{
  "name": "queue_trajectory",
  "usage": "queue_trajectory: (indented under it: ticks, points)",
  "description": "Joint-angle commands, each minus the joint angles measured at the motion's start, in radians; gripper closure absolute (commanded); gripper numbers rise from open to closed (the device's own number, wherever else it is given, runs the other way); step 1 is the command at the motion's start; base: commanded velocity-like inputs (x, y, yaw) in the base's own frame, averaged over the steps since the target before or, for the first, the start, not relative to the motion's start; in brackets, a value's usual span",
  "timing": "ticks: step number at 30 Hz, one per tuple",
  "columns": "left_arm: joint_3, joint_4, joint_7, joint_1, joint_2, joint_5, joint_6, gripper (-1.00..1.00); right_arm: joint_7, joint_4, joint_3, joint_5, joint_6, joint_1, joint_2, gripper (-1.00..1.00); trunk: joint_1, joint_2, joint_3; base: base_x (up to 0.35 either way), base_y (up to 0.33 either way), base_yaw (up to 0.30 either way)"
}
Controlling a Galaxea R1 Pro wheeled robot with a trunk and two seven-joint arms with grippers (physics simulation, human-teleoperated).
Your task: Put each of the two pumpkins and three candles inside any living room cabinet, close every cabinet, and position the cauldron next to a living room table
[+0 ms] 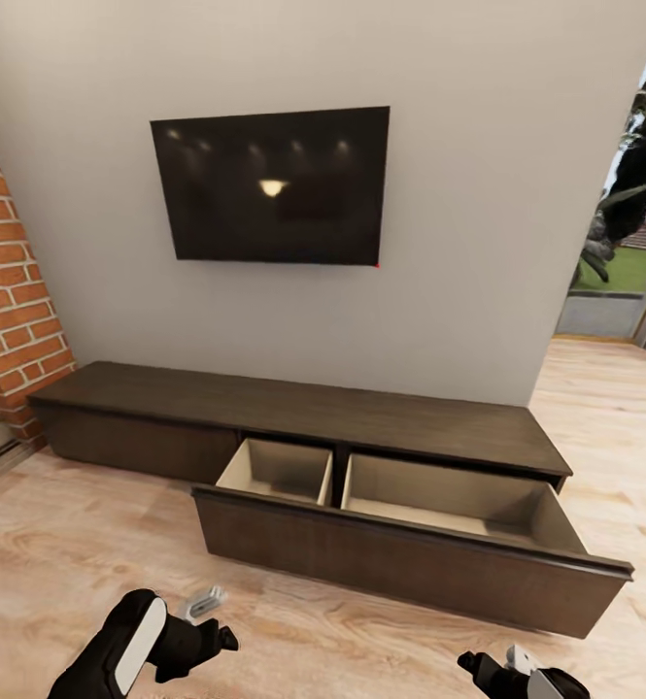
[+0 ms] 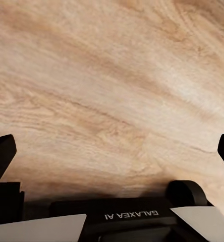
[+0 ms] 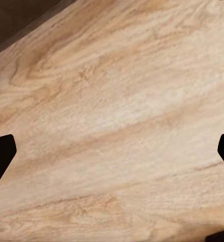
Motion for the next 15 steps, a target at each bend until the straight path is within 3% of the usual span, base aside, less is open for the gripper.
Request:
queue_trajectory:
  ticks: [1,15]
  points:
    - [0.000,0.000,0.001,0.000,0.000,-0.001,-0.004,-1.00,-0.002,0.000,0.001,0.000,0.000,0.000,0.000,-1.00,-0.004,0.007,0.003,0.000,0.000,0.287]
    - [-0.001,0.001,0.003,0.000,-0.005,-0.001,-0.029,-1.00,-0.038,0.000,0.026,0.001,-0.056,0.000,0.010,-1.00,-0.058,0.105,0.042,0.000,0.000,0.287]
